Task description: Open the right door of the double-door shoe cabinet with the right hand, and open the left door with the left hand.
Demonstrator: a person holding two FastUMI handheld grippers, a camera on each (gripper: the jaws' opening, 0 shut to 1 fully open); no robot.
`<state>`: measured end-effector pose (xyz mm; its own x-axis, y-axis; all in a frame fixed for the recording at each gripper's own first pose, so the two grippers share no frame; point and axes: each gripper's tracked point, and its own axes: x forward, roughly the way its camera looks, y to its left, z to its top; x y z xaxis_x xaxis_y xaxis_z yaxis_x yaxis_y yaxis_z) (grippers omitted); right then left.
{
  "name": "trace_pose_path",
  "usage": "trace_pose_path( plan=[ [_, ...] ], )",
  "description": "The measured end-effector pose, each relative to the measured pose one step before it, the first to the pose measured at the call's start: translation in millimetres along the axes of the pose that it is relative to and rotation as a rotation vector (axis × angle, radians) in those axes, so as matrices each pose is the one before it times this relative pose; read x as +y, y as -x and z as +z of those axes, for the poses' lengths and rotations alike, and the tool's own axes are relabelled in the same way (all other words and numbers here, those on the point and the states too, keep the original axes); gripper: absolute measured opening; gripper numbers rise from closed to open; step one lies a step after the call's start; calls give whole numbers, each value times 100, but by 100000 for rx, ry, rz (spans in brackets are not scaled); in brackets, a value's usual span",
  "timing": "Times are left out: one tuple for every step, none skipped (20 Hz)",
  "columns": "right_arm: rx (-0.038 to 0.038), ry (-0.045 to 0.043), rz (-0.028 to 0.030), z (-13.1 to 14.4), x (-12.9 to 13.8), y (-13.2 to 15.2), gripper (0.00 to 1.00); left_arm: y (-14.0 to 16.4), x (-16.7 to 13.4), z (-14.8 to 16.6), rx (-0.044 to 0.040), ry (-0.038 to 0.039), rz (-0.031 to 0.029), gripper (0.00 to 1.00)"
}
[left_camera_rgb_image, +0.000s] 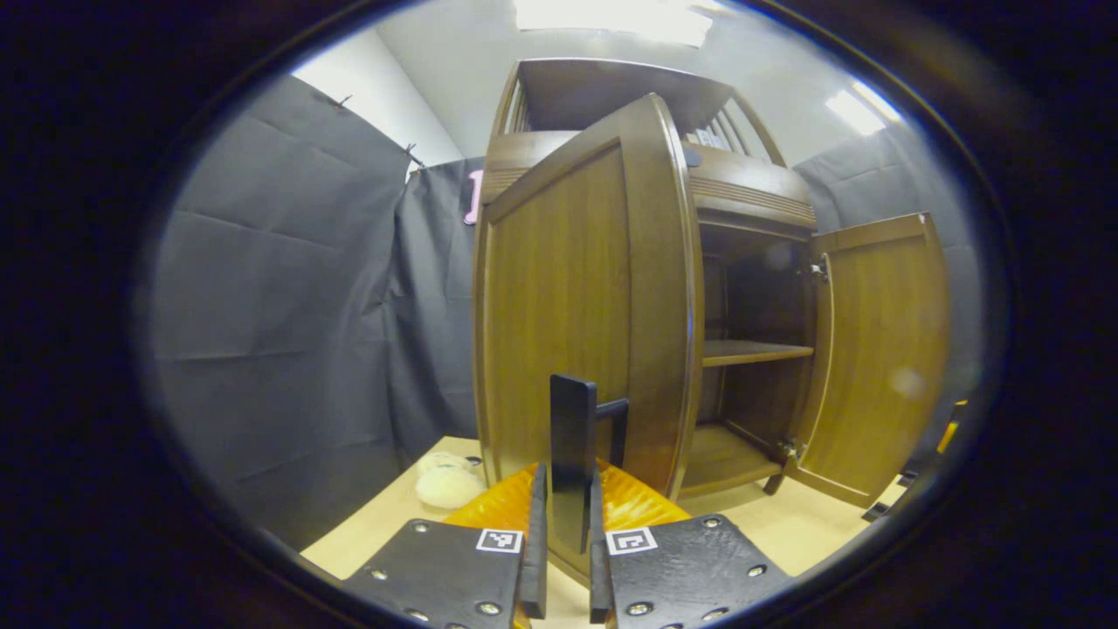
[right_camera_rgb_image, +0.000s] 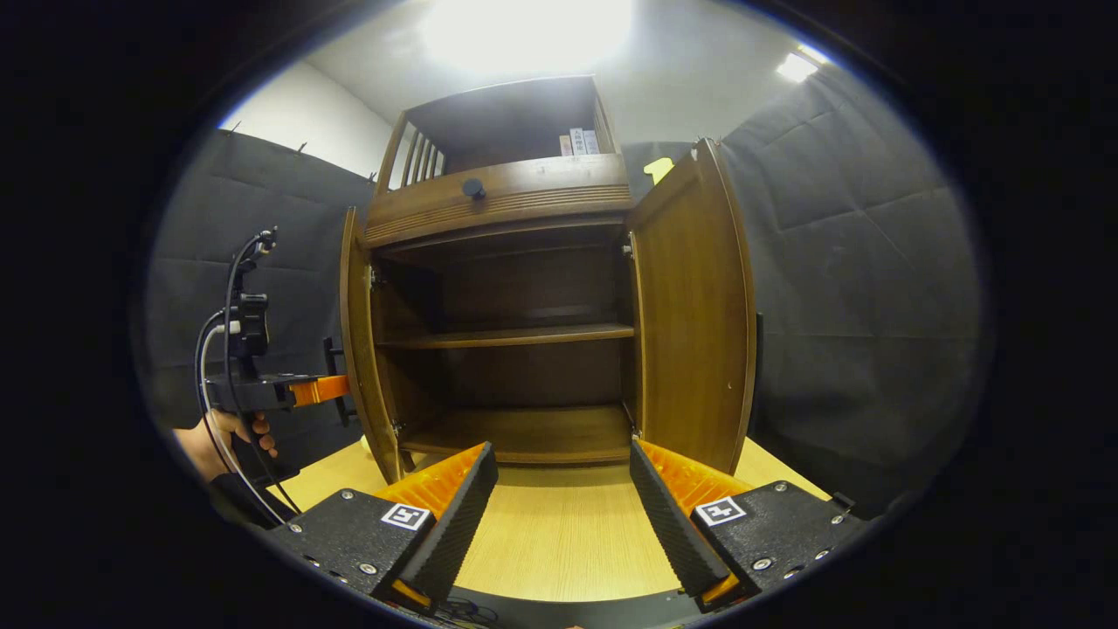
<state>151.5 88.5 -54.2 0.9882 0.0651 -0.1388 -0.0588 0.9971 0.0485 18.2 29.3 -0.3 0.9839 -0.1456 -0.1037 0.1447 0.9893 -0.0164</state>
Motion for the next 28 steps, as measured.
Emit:
trace_pose_path(
  plan=[
    [119, -254, 340, 20, 272, -21, 94, -49, 86, -4, -310, 625, 977, 21],
    [158, -219, 431, -124, 321, -86, 91, 96, 216, 92, -462, 371, 904, 22],
    [-71, -113, 397, -14, 308, 72, 92, -60, 133, 135, -550, -69, 1018, 22],
    [-309, 14, 470, 68, 273, 57, 94, 86, 9, 52, -641, -105, 676, 23],
    [-145, 226, 375, 62, 284, 46, 94, -34, -134, 140, -754, 621, 37, 24],
    [-107, 181, 434, -3, 216, 33, 94, -56, 24, 18, -232, 455, -112, 24],
    [-156, 43, 385, 77, 259, 45, 94, 180, 369, 82, -78, -850, 1719, 23],
    [-255, 56, 218, 67, 167, 96, 94, -521, 177, -244, -288, -1065, 1345, 21],
    [-354, 76, -12, 52, 124, 78, 94, 540, -167, 169, -65, 83, 876, 19],
    [-336, 190, 72, 107, 92, 58, 94, 32, -4, 152, -132, 651, 634, 18],
    [-100, 387, -218, 71, 51, 142, 94, 37, 107, 148, -109, 441, 647, 16],
    [-7, 368, -297, 27, -35, 24, 94, 64, 245, -6, -187, 78, 1073, 14],
    [-49, 196, -341, 20, -43, 152, 94, 59, 77, 8, -227, -189, 941, 14],
    [-15, 88, -411, -26, -114, 84, 94, 137, -15, -67, -78, -139, 879, 14],
    [95, 89, -468, -37, -108, 122, 94, 64, -1, 50, 26, -29, 744, 14],
    [146, 107, -394, -30, -82, 41, 94, 208, 77, -1, 100, 47, 765, 14],
    [4, 203, -385, 60, 8, 111, 94, 17, 100, -59, 58, 15, 654, 14],
    [-154, 423, -447, 30, -100, 46, 94, 65, 76, -144, -63, 99, 786, 14],
    [-155, 436, -272, 87, -75, 114, 91, 54, 76, 8, -80, -121, 849, 14],
    [-119, 166, -322, 88, -186, 113, 94, 124, 116, -43, 112, -166, 1272, 14],
    [-292, -106, 97, 247, -3, 232, 94, 67, 196, 48, -72, -215, 1446, 14],
    [-380, 272, 108, 164, -69, -86, 94, -8, 169, 16, -237, 41, 1543, 14],
    [-289, 877, 9, 216, -129, 22, 94, -64, 138, 77, -294, -2, 1425, 14],
    [-94, 889, -56, 141, -287, -11, 94, -45, 196, -86, 41, -223, 1858, 14],
    [-30, 304, 312, 187, -145, 53, 94, 4, 309, 50, 114, -918, 2458, 14],
    [-413, -115, 166, 173, -203, -113, 94, 83, 424, 53, -97, -1087, 2584, 14],
    [-533, -121, -234, 277, -260, 79, 94, 51, 341, 81, -249, -529, 2194, 14],
    [-255, -60, -297, 192, -336, 12, 94, 49, 61, 213, -44, 449, 1418, 14]
  ],
)
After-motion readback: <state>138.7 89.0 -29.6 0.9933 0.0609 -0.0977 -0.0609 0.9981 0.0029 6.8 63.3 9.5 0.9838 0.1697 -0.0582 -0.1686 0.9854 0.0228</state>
